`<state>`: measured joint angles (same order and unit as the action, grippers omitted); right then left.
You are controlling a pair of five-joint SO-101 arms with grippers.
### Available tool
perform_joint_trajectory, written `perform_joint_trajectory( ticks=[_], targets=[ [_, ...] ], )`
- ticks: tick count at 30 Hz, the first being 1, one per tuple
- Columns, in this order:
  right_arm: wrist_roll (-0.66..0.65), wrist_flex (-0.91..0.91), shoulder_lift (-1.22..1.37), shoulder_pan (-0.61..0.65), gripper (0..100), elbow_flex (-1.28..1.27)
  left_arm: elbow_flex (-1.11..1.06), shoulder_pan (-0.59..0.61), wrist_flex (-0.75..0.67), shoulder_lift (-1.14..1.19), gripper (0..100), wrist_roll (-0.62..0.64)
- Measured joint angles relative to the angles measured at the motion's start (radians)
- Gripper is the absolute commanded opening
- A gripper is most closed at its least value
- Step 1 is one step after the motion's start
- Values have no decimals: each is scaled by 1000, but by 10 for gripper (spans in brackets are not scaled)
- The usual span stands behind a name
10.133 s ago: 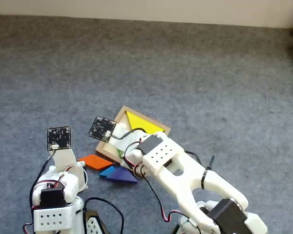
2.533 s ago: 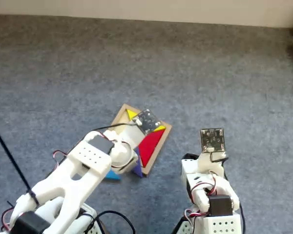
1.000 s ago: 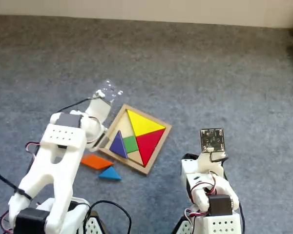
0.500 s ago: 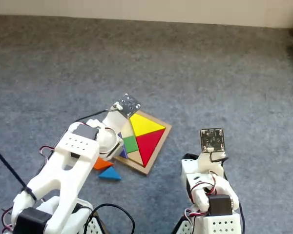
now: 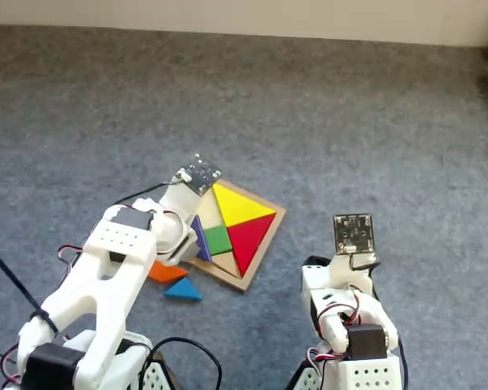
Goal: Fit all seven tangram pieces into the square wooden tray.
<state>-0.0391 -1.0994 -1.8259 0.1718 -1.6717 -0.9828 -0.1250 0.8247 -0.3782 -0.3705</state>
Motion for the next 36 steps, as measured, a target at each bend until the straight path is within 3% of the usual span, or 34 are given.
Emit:
perform_joint_trajectory(
  ticks=[13,21,26,29,36],
  targets=[
    [0,0,0,0,5,0,61,95,14,87,252,-18],
    [0,0,0,0,5,0,183,95,181,91,252,-3],
    [0,0,0,0,5,0,264,95,206,94,252,54],
    [0,0,0,0,5,0,287,95,201,100,252,87],
    [0,0,0,0,5,0,230,97,46,104,255,98]
  ],
)
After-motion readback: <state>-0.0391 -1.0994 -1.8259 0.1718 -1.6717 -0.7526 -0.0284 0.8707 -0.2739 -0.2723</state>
